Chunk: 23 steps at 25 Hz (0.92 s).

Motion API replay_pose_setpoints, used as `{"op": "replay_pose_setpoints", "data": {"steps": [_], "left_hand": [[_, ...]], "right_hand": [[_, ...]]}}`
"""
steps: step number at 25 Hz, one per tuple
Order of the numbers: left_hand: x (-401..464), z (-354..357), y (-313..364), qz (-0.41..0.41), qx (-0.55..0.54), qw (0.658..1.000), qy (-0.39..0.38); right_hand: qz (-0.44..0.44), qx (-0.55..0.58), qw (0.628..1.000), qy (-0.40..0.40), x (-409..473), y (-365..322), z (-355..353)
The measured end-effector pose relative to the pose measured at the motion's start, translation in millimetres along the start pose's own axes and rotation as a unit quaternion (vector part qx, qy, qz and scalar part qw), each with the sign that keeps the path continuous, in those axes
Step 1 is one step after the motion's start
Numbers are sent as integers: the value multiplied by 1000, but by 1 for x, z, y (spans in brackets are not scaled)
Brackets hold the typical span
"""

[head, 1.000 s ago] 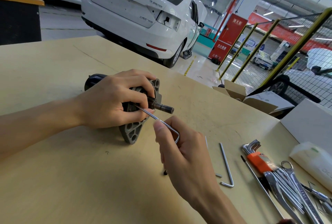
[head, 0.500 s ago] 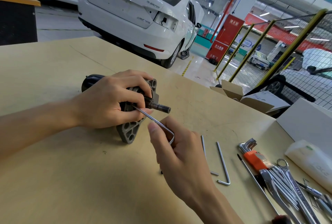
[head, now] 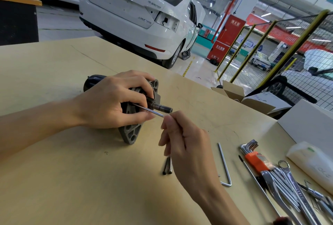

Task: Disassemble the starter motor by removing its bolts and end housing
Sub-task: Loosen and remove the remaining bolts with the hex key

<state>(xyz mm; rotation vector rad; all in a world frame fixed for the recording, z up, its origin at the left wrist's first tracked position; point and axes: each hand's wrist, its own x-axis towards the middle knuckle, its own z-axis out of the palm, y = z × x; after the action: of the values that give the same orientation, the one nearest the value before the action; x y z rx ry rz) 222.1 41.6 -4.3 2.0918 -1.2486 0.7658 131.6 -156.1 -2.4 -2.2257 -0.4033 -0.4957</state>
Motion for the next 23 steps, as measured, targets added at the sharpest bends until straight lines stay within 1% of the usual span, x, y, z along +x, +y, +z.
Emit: {"op": "replay_pose_setpoints", "data": {"steps": [3,5,7,9,11,14,20,21,23], "left_hand": [[1,-2,0,2,-6,1000,-9],[1,-1,0,7,2,1000,-7],[2,-1,0,1,-1,1000,-6],[1,0,1,-3,-12,1000,2],[0,0,2,-5,-17,1000,11],[0,0,2,-7,-19,1000,11],[0,0,1,-5,-23,1000,11],[-1,0,1,-2,-20,1000,12],[0,1,1,3,-10,1000,13]], "right_hand": [[5,-10,1000,14,0,1,1],[44,44,998,4,0,-1,0],[80,128,988,-13,1,-1,-3],[87,185,979,-14,1,-3,-7],[77,204,976,-3,0,-3,-8],[56,183,981,8,0,-1,-5],[-12,73,997,8,3,3,-6],[-16,62,998,11,4,2,-7],[3,62,998,13,4,2,-8]]}}
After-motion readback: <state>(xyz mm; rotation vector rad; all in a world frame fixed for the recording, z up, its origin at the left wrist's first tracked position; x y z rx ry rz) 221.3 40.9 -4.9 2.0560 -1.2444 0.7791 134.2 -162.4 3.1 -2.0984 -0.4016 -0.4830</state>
